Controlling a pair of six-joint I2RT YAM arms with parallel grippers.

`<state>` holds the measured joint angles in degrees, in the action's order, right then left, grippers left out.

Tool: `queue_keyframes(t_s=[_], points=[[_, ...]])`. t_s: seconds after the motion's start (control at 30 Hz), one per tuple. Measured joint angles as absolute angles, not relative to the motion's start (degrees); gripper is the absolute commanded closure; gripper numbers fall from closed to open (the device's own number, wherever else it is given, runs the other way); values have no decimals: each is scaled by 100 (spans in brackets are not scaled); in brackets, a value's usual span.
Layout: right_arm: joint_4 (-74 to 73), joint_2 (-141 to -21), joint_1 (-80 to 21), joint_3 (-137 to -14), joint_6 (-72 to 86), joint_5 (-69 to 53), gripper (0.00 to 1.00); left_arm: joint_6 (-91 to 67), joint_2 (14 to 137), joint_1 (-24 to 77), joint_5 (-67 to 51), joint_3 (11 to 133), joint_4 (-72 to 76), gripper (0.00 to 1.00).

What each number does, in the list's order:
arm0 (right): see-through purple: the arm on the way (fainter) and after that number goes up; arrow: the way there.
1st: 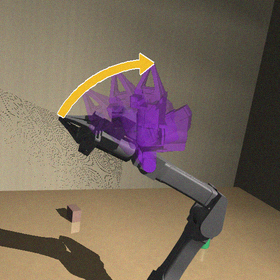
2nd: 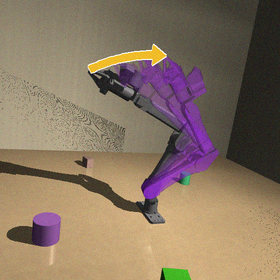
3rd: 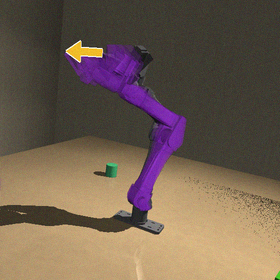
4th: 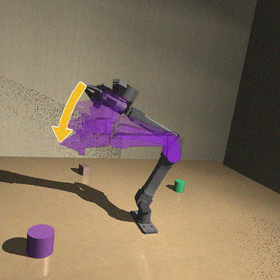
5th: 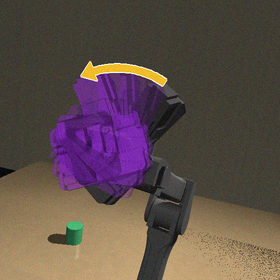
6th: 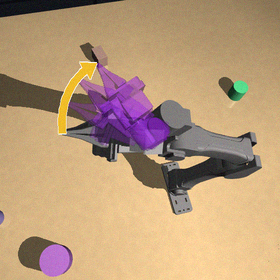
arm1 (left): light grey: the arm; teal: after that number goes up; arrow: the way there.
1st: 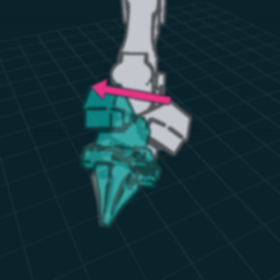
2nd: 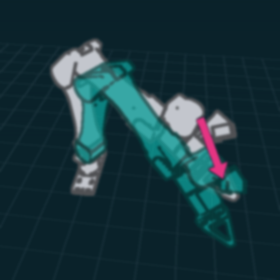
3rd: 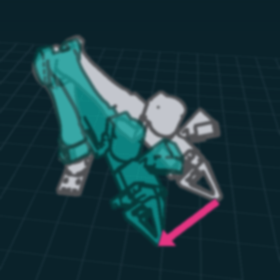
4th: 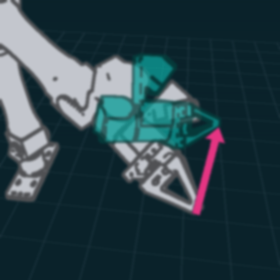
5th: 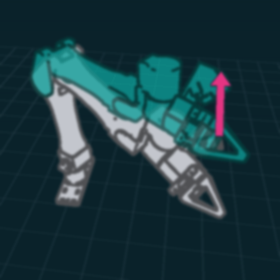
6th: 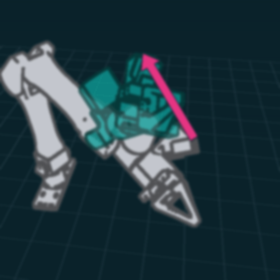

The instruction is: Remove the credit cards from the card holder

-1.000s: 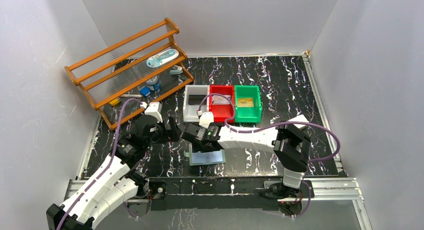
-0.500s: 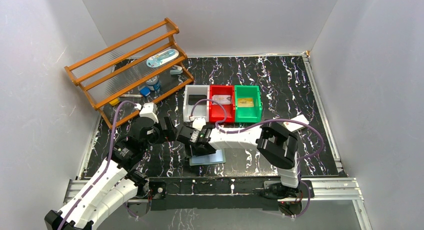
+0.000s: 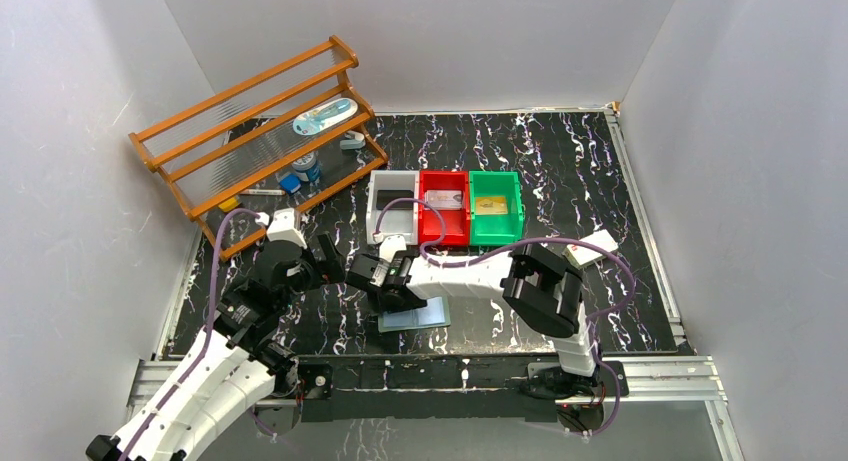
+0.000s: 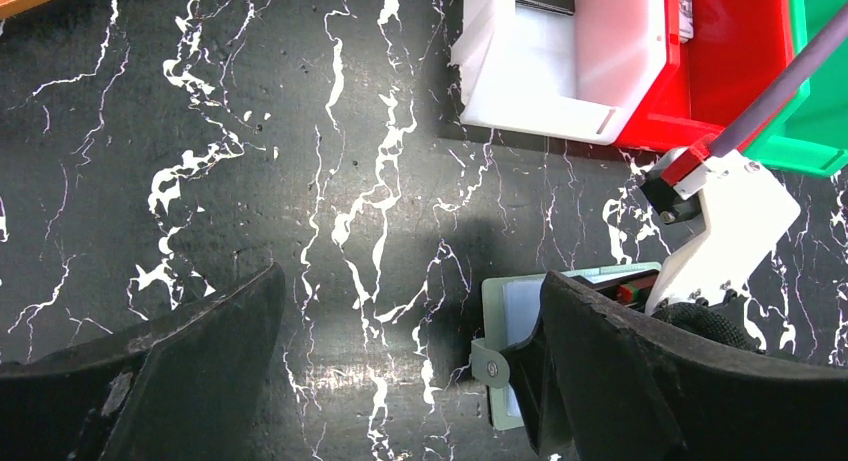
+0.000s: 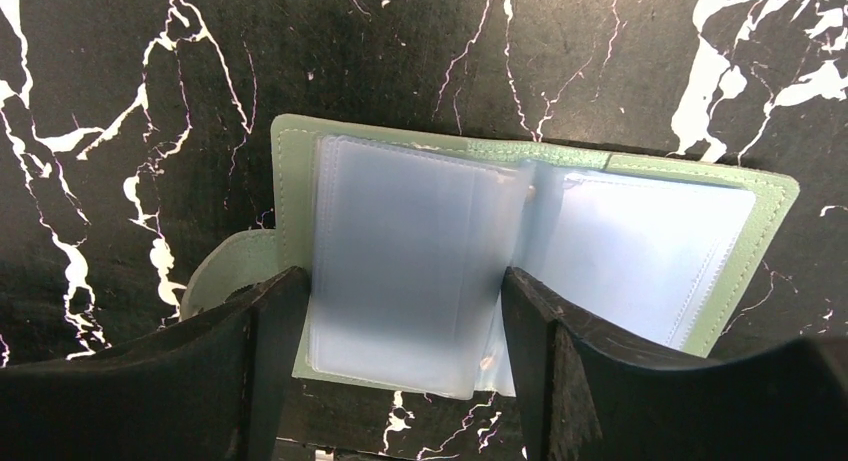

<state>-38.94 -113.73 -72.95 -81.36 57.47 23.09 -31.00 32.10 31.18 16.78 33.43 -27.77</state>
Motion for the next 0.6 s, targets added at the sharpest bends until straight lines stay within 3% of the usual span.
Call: queue_keyframes(t_s=[0.3, 0.53, 0.6], points=[[-3459, -11076, -7253, -7669, 5719, 2270, 44, -3114, 3277, 3118, 1710, 3343, -2799, 2], [-3098, -10816, -7067, -7312, 5704, 1894, 37, -3114, 3295, 3118, 1688, 3343, -2823, 2], [-3098, -10816, -7059, -7325, 5690, 1879, 31, -3114, 3297, 3118, 1673, 3343, -2832, 2]])
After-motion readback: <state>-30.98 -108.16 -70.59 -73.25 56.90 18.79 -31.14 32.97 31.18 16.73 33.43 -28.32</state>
